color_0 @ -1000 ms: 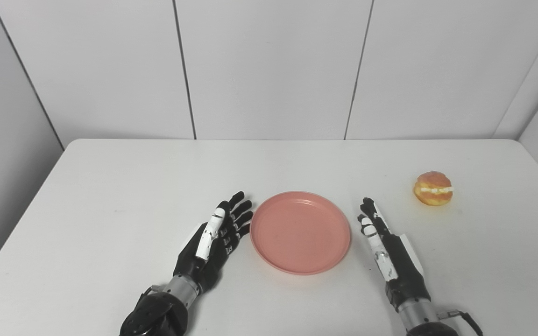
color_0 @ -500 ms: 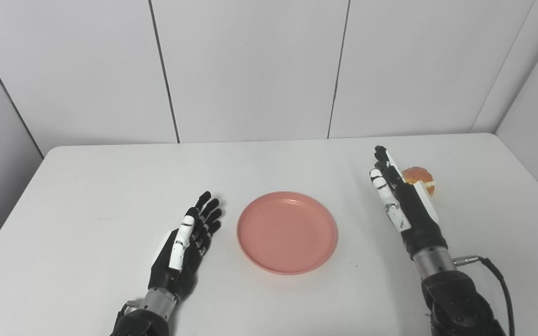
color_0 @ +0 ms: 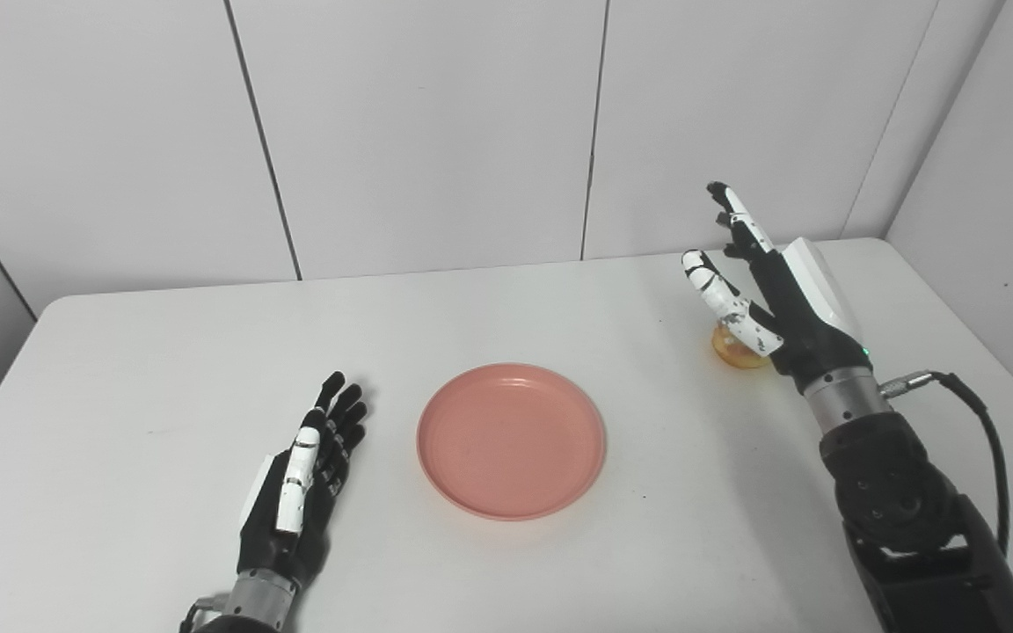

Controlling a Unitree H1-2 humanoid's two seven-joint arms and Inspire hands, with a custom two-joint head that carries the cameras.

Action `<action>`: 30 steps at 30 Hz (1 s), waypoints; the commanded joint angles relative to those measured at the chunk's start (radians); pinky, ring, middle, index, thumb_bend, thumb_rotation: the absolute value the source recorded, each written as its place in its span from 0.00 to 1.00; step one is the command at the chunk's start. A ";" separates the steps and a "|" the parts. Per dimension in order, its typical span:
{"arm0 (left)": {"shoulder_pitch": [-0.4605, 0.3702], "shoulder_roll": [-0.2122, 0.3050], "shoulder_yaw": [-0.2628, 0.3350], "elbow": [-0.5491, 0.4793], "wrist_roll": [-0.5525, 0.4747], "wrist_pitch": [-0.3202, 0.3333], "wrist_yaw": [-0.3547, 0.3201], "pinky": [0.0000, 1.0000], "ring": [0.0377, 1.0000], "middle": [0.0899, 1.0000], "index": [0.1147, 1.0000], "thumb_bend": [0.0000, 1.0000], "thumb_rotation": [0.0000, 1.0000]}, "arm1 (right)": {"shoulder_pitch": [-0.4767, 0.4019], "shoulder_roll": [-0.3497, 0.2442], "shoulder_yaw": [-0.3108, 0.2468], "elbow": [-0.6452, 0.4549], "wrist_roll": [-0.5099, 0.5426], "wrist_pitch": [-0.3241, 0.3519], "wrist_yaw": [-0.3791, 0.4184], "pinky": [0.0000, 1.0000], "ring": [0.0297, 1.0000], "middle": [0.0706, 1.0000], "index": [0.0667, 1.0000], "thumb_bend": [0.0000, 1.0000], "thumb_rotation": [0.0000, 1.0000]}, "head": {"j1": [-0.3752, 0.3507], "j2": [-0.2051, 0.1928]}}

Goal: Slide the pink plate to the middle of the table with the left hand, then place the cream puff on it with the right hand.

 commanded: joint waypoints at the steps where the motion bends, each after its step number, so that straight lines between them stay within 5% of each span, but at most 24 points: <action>1: 0.064 0.009 0.002 0.029 0.015 0.020 0.010 1.00 0.97 0.97 0.95 0.39 1.00 | -0.074 -0.066 0.001 -0.016 -0.077 0.001 0.016 0.86 0.94 0.98 0.97 0.53 0.85 | -0.005 -0.002; 6: 0.082 0.008 0.004 0.006 0.013 0.040 0.017 1.00 0.97 0.97 0.95 0.36 1.00 | -0.131 -0.127 0.009 0.009 -0.173 0.079 0.100 0.80 0.94 1.00 0.97 0.63 0.73 | -0.011 -0.007; 17: 0.103 0.016 -0.005 -0.025 0.020 0.052 0.009 1.00 0.98 0.98 0.96 0.34 1.00 | -0.218 -0.218 0.036 0.117 -0.287 0.116 0.231 0.74 0.92 0.98 0.94 0.79 0.52 | -0.023 -0.006; 30: 0.103 0.018 -0.012 -0.014 0.025 0.049 0.005 1.00 0.97 0.97 0.96 0.34 1.00 | -0.267 -0.242 0.052 0.317 -0.286 0.082 0.229 0.72 0.92 0.98 0.94 0.90 0.48 | -0.019 -0.021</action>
